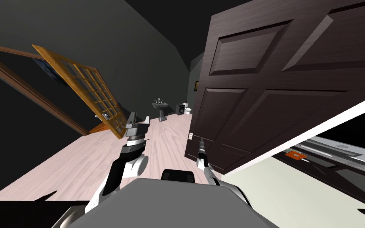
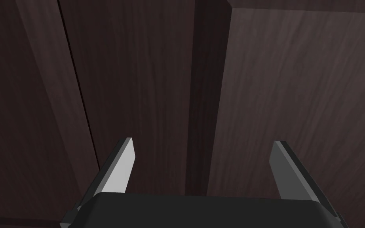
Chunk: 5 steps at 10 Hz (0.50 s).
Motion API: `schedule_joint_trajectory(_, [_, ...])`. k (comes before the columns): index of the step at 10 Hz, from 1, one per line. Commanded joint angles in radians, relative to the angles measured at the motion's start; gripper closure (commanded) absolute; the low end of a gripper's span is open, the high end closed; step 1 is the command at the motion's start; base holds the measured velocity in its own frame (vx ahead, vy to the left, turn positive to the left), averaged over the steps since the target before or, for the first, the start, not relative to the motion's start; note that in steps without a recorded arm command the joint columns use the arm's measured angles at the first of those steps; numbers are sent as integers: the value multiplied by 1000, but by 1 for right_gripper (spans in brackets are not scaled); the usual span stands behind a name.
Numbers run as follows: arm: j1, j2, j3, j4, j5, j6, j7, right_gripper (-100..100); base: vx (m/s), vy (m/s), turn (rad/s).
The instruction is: Push the door open
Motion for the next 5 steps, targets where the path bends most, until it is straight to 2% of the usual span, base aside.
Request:
schedule_joint_trajectory(1, [6,20,3,-17,5,13,-4,-100,-71,109,-61])
schedule_joint_trajectory(5, [6,41,5,-18,8,15,-8,-100,-93,152,-35])
